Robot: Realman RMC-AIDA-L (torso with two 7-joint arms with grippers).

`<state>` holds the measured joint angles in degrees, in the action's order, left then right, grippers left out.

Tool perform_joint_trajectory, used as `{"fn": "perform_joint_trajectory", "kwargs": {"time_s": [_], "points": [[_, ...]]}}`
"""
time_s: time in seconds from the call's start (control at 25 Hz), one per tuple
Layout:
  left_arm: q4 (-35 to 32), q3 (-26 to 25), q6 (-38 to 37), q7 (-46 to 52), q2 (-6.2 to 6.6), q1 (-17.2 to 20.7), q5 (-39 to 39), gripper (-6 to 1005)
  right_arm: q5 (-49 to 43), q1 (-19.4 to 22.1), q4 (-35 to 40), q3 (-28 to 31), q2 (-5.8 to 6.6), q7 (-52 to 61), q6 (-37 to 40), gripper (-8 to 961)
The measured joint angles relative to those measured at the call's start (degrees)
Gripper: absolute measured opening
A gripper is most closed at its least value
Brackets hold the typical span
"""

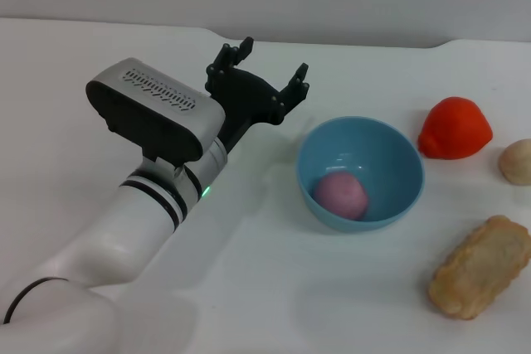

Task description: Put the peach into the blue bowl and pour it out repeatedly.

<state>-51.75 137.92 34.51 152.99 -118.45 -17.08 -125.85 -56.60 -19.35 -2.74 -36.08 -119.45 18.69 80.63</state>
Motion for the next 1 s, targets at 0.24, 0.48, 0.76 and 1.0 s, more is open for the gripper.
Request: {"fn": "perform_joint_trajectory", "kwargs": {"time_s": [0.24,0.48,0.76,1.0], "points": [[1.2,1.2,1.7,0.1,-0.10,-0.1,0.0,814,0.0,-0.3,-0.4,0.5,-0.02,-0.1,-0.1,423],[3.0,4.9,9.9,0.8,-0.11,-0.3,-0.2,814,0.0,-0.7,-0.4,0.5,0.01,0.0,-0.3,423],[6.3,5.7,11.0,5.0,-0.20,-2.1,0.0,814,0.0,-1.1,-0.9,0.8,-0.08,-0.3,-0.5,423],[7.4,5.8,11.1,7.5,-0.16,-2.6,-0.2,815,0.0,-1.2,-1.0,0.8,0.01,-0.4,-0.7,423]]}}
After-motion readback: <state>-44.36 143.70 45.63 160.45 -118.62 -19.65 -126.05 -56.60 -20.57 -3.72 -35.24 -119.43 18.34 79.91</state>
